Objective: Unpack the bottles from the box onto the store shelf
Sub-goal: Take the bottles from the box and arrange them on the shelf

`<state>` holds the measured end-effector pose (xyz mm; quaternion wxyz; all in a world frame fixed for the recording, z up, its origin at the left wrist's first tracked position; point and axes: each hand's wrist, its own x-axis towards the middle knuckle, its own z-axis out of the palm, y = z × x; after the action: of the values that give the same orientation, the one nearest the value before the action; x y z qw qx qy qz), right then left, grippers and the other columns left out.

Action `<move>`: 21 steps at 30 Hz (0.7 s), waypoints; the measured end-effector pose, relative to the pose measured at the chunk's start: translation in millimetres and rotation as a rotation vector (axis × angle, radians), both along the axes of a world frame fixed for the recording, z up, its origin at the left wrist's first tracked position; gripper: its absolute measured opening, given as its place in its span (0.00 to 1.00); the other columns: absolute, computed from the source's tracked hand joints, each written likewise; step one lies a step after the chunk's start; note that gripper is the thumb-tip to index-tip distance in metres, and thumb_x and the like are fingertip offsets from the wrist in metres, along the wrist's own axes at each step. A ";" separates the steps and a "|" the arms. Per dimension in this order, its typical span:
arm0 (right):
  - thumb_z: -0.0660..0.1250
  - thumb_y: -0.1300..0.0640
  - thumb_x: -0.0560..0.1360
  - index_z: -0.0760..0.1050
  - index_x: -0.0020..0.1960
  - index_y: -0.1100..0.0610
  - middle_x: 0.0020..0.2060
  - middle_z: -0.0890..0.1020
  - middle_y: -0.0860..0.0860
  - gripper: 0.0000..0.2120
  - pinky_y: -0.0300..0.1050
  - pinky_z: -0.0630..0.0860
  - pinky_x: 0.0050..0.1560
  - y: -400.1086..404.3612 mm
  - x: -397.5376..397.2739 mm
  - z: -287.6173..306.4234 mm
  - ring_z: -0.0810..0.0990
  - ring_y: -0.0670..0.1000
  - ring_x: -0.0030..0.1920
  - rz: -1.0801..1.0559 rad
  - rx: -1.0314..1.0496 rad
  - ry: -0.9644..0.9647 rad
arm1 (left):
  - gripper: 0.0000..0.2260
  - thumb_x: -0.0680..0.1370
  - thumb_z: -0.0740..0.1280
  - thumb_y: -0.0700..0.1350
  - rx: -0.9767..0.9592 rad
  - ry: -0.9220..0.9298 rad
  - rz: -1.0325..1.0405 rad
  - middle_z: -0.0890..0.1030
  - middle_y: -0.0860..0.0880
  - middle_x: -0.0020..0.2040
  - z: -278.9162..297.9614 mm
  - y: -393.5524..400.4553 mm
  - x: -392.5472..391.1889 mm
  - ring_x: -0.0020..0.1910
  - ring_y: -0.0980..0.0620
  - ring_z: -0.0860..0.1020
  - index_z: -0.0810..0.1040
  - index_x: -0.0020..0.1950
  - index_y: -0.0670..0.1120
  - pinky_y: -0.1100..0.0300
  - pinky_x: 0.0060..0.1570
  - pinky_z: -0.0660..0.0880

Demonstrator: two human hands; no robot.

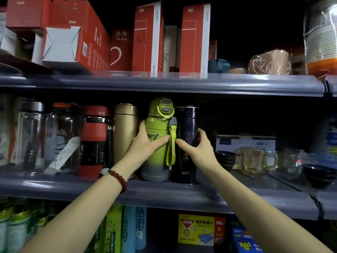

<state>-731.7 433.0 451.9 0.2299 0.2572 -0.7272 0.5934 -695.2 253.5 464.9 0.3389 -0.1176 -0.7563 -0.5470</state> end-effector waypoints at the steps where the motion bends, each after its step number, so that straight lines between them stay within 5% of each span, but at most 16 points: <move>1: 0.77 0.42 0.64 0.62 0.73 0.52 0.57 0.80 0.47 0.44 0.47 0.74 0.64 1.7 0.1 -0.1 0.79 0.46 0.58 0.010 0.013 -0.010 | 0.35 0.63 0.76 0.56 0.009 -0.012 -0.020 0.79 0.58 0.54 0.0 0.0 0.8 0.54 0.58 0.79 0.63 0.65 0.59 0.56 0.58 0.76; 5: 0.78 0.47 0.64 0.59 0.74 0.51 0.57 0.79 0.45 0.45 0.51 0.71 0.67 8.8 3.3 0.1 0.77 0.47 0.60 0.058 0.110 -0.047 | 0.36 0.71 0.71 0.35 0.043 -0.046 -0.138 0.78 0.53 0.52 2.0 0.7 8.7 0.47 0.59 0.79 0.57 0.73 0.51 0.71 0.39 0.76; 9: 0.78 0.51 0.67 0.59 0.75 0.51 0.57 0.79 0.46 0.43 0.42 0.71 0.60 5.8 4.4 -0.2 0.77 0.47 0.58 -0.029 0.063 -0.020 | 0.44 0.63 0.76 0.51 -0.031 -0.036 0.026 0.80 0.58 0.53 -1.8 9.3 15.1 0.52 0.58 0.80 0.56 0.73 0.61 0.60 0.55 0.75; 12: 0.77 0.51 0.68 0.58 0.75 0.52 0.57 0.78 0.47 0.42 0.39 0.66 0.56 1.0 2.7 0.1 0.75 0.48 0.58 -0.090 0.021 -0.023 | 0.48 0.65 0.77 0.53 -0.054 0.013 0.229 0.78 0.51 0.61 -10.0 27.4 18.6 0.59 0.52 0.77 0.50 0.76 0.61 0.61 0.61 0.69; 17: 0.78 0.50 0.66 0.59 0.75 0.51 0.60 0.79 0.48 0.44 0.46 0.70 0.65 7.2 4.4 -0.2 0.76 0.49 0.61 -0.092 0.050 0.012 | 0.48 0.63 0.78 0.58 0.075 -0.037 0.419 0.74 0.45 0.66 -11.9 37.8 11.4 0.65 0.45 0.72 0.57 0.75 0.48 0.52 0.63 0.72; 21: 0.77 0.53 0.68 0.57 0.76 0.50 0.56 0.75 0.44 0.43 0.39 0.66 0.58 12.1 13.6 -3.5 0.74 0.45 0.57 -0.039 0.072 0.042 | 0.46 0.64 0.75 0.61 0.068 -0.026 0.453 0.72 0.45 0.65 -18.0 38.9 6.3 0.63 0.45 0.73 0.57 0.74 0.47 0.52 0.60 0.73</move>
<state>-718.1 445.1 448.4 0.2476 0.2634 -0.7479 0.5567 -688.9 292.4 446.9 0.4472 0.0736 -0.7488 -0.4836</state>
